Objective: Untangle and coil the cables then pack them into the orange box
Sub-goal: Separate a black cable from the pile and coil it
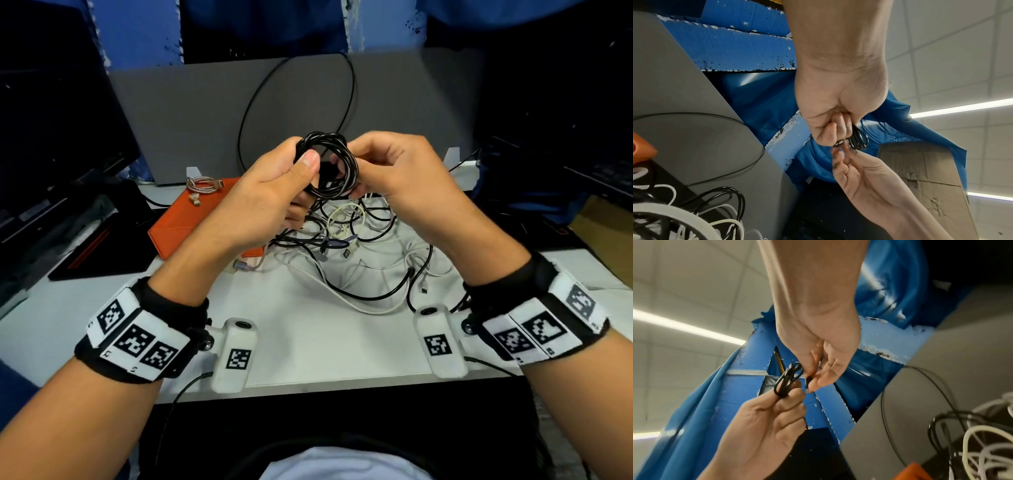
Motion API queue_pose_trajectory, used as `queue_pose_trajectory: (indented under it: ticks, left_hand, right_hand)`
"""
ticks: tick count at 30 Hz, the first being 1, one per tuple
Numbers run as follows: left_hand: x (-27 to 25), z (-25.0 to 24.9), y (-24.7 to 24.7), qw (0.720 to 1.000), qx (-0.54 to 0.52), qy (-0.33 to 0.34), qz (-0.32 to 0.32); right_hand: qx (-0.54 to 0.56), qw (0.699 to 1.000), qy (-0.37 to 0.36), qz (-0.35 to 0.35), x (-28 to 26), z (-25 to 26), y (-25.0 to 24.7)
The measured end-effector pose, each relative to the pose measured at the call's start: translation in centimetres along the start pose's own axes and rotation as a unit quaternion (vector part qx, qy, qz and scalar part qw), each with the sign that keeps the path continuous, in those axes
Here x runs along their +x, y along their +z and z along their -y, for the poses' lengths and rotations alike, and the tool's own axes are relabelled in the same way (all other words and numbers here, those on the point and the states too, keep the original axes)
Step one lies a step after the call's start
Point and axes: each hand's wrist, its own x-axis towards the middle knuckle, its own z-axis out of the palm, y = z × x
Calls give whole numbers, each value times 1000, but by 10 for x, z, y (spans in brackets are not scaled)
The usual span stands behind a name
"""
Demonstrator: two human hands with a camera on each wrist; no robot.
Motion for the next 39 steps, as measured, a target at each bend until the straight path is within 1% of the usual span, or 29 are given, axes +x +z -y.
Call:
queue_pose_trajectory:
  ticks: [2,5,7,9,10,11,12,14,15,17,19,20,21,22,24,25,26,27,28,29,30,32,34,36,39]
  left_hand:
    - [0,0,-1,1000,10,7,0]
    - [1,1,-5,999,40,24,5]
    - [2,2,-8,996,82,33,-9]
    - [3,4,-10,988,142,41,-37]
    - [4,5,-11,983,172,43,-48]
    - [5,6,-11,978,194,44,-54]
    - [5,7,-10,975,211,39,-57]
    - [4,7,-7,965,254,27,-59]
    - [4,7,-6,959,278,24,-57]
    - [3,7,-6,948,311,21,-57]
    - [3,9,-6,942,330,19,-65]
    - [4,10,-5,939,336,17,-69]
    - [5,11,-5,935,347,12,-73]
    - [6,12,-3,930,360,8,-79]
    - [10,13,-11,917,384,-5,-112]
    - [13,13,-20,916,377,-16,-138]
    - [15,13,-33,925,341,-28,-165]
    - [16,13,-47,940,284,-39,-187]
    - [16,12,-58,950,229,-49,-205]
    - [15,13,-67,954,202,-56,-215]
    - [14,15,-72,953,202,-61,-217]
    - [13,20,-69,954,219,-64,-195]
    - [13,26,-57,962,218,-61,-153]
    - [13,29,-41,970,210,-46,-113]
    - [14,29,-21,977,195,-18,-83]
  right_hand:
    - [115,992,51,15,-2,2,3]
    - [242,961,116,64,-6,2,8]
    - [303,936,145,107,-9,5,11]
    - [348,913,170,131,-11,9,10]
    - [356,907,180,137,-11,10,10]
    - [340,912,180,140,-11,11,11]
    - [299,929,172,137,-11,11,13]
    - [169,968,144,121,-12,6,19]
    - [103,980,134,109,-12,4,21]
    - [18,988,128,85,-10,-1,21]
    - [-23,989,120,78,-9,-2,19]
    - [-54,989,112,82,-9,-2,19]
    - [-111,985,102,87,-10,-3,20]
    - [-190,973,89,91,-10,-4,20]
    - [-363,928,56,67,-10,-8,16]
    - [-413,908,49,43,-7,-10,9]
    - [-421,905,55,20,-3,-12,0]
    - [-389,919,67,5,1,-12,-10]
    - [-331,940,77,-8,3,-11,-19]
    - [-271,960,75,-21,4,-7,-26]
    - [-220,973,63,-31,5,-2,-29]
    - [-158,986,45,-23,2,11,-24]
    - [-167,985,44,15,-4,16,-8]
    - [-225,972,50,52,-11,15,8]
    - [-287,954,60,59,-17,7,23]
